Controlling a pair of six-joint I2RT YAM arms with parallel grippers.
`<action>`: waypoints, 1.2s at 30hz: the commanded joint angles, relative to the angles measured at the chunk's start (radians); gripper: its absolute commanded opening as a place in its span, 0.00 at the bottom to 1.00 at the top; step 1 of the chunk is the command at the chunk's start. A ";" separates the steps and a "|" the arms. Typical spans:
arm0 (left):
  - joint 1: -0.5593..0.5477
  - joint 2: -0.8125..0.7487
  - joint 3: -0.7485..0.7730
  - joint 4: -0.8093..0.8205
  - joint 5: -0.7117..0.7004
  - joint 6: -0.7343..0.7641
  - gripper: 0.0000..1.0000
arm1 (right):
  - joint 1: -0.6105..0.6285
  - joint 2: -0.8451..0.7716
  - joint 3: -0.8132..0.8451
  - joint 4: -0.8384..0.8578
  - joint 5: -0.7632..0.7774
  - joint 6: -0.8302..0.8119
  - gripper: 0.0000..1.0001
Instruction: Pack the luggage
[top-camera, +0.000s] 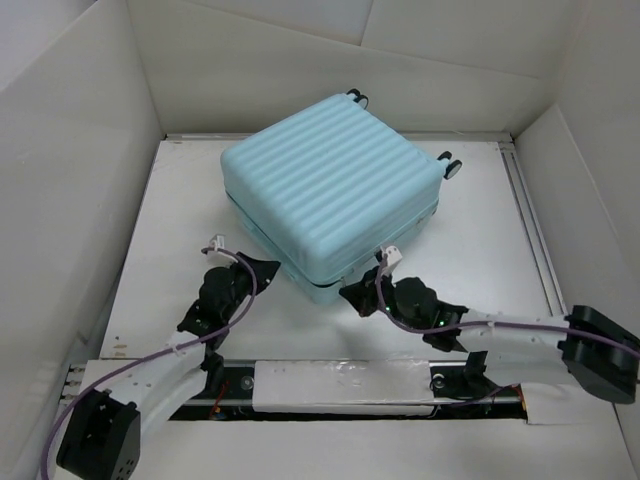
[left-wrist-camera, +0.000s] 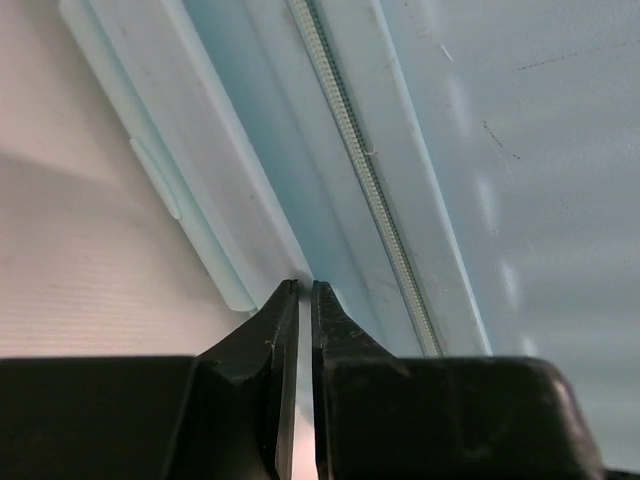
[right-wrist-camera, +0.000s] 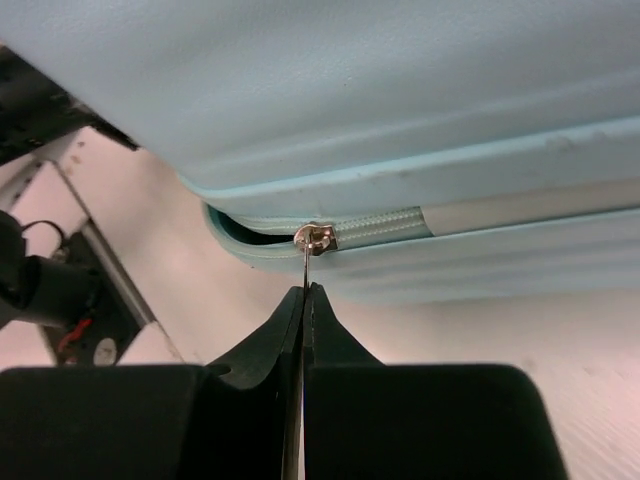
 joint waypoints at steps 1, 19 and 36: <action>-0.070 0.049 -0.010 0.137 0.089 -0.029 0.00 | 0.055 -0.138 0.071 -0.220 0.058 0.004 0.00; -0.349 0.158 0.005 0.276 -0.107 -0.163 0.00 | 0.459 0.341 0.722 -0.724 0.326 0.124 0.00; -0.482 0.168 0.005 0.323 -0.007 -0.186 0.00 | 0.485 0.132 0.570 -0.697 0.701 0.322 0.00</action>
